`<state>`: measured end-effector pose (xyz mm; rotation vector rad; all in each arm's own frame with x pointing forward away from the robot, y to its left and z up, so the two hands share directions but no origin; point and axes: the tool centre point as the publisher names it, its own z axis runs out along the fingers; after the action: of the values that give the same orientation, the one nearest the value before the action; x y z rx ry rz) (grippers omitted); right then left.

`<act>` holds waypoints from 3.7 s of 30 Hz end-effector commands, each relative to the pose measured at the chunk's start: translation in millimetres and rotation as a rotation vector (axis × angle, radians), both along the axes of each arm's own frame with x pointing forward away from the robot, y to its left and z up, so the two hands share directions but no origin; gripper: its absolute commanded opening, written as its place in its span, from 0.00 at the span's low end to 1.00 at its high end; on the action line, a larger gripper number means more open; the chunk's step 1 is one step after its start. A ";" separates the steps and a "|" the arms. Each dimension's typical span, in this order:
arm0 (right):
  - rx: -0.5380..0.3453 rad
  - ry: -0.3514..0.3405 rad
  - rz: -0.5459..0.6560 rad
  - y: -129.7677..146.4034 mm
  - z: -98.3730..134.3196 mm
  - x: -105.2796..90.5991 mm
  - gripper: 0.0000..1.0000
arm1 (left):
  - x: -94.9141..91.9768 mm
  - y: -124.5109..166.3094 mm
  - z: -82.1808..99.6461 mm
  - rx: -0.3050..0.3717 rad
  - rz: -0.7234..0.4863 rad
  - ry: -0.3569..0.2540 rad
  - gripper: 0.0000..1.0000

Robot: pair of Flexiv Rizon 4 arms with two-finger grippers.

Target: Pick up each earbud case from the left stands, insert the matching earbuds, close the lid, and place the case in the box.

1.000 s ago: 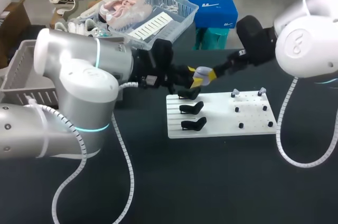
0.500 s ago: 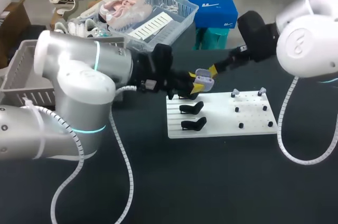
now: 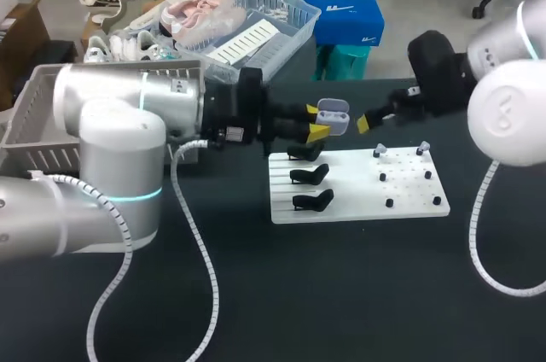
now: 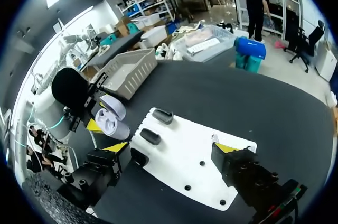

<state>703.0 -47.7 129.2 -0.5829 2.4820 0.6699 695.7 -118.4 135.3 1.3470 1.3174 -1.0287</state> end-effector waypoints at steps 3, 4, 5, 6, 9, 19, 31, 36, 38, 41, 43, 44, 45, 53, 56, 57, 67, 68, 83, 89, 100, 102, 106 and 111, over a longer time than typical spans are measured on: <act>-0.082 -0.027 -0.084 -11.1 -5.5 -14.4 1.00 | 5.8 -8.4 -2.8 -0.101 -0.053 -0.036 0.00; -0.084 -0.023 -0.089 -12.3 -6.7 -14.7 1.00 | 7.2 -11.9 -3.7 -0.100 -0.052 -0.036 0.00; -0.084 -0.022 -0.090 -13.4 -7.6 -14.9 1.00 | 8.4 -15.4 -5.3 -0.096 -0.052 -0.038 0.00; -0.085 -0.020 -0.095 -14.7 -8.3 -15.3 1.00 | 9.8 -18.1 -6.9 -0.095 -0.050 -0.042 0.00; -0.093 -0.023 -0.108 -17.7 -8.9 -17.3 1.00 | 14.9 -23.7 -10.2 -0.097 -0.015 -0.053 0.00; -0.154 -0.042 -0.062 -26.7 -8.7 -16.2 1.00 | 26.8 -29.8 -17.8 -0.122 0.114 -0.093 0.00; -0.152 -0.039 -0.069 -32.7 -10.5 -13.9 1.00 | 30.5 -31.3 -21.1 -0.108 0.116 -0.112 0.00; -0.151 -0.036 -0.078 -35.6 -13.3 -17.0 1.00 | 31.1 -31.5 -21.5 -0.107 0.112 -0.111 0.00; -0.166 -0.032 -0.088 -37.6 -14.1 -18.1 1.00 | 31.1 -31.5 -21.5 -0.107 0.112 -0.111 0.00; -0.210 -0.024 -0.096 -42.1 -15.9 -18.6 1.00 | 31.1 -31.5 -21.5 -0.107 0.112 -0.111 0.00; -0.261 -0.001 -0.106 -45.3 -18.7 -17.7 1.00 | 31.1 -31.5 -21.5 -0.107 0.112 -0.111 0.00; -0.276 0.004 -0.109 -47.5 -20.7 -17.0 1.00 | 31.1 -31.5 -21.5 -0.107 0.112 -0.111 0.00; -0.292 -0.011 -0.100 -49.9 -22.3 -16.5 1.00 | 31.1 -31.5 -21.5 -0.107 0.112 -0.111 0.00; -0.421 -0.016 -0.094 -72.5 -46.1 -9.0 1.00 | 31.1 -31.5 -21.5 -0.107 0.112 -0.111 0.00; -0.432 -0.008 -0.099 -83.7 -58.8 -5.3 1.00 | 31.1 -31.5 -21.5 -0.107 0.112 -0.111 0.00; -0.427 -0.002 -0.101 -88.3 -63.3 -3.9 1.00 | 31.1 -31.5 -21.5 -0.107 0.112 -0.111 0.00; -0.396 0.011 -0.077 -115.7 -85.5 3.0 1.00 | 31.1 -31.5 -21.5 -0.107 0.112 -0.111 0.00; -0.394 0.010 -0.072 -117.6 -85.9 3.8 1.00 | 31.1 -31.5 -21.5 -0.107 0.112 -0.111 0.00; -0.473 0.023 0.044 -118.6 -81.5 39.6 1.00 | 31.1 -31.5 -21.5 -0.107 0.112 -0.111 0.00; -0.512 0.050 0.068 -110.8 -87.0 50.1 1.00 | 31.1 -31.5 -21.5 -0.107 0.112 -0.111 0.00; -0.511 0.089 0.092 -103.4 -102.6 58.6 1.00 | 31.1 -31.5 -21.5 -0.107 0.112 -0.111 0.00; -0.506 0.090 0.089 -103.2 -104.2 57.6 1.00 | 31.1 -31.5 -21.5 -0.107 0.112 -0.111 0.00; -0.498 0.088 0.085 -103.9 -105.9 55.9 0.69 | 31.1 -31.5 -21.5 -0.107 0.112 -0.111 0.00; -0.496 0.087 0.077 -105.9 -103.5 55.4 0.49 | 31.1 -31.5 -21.5 -0.107 0.112 -0.111 0.00</act>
<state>761.2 -152.1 24.0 -0.8480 2.7340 0.0974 727.5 -149.2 114.4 1.2242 1.2237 -0.9268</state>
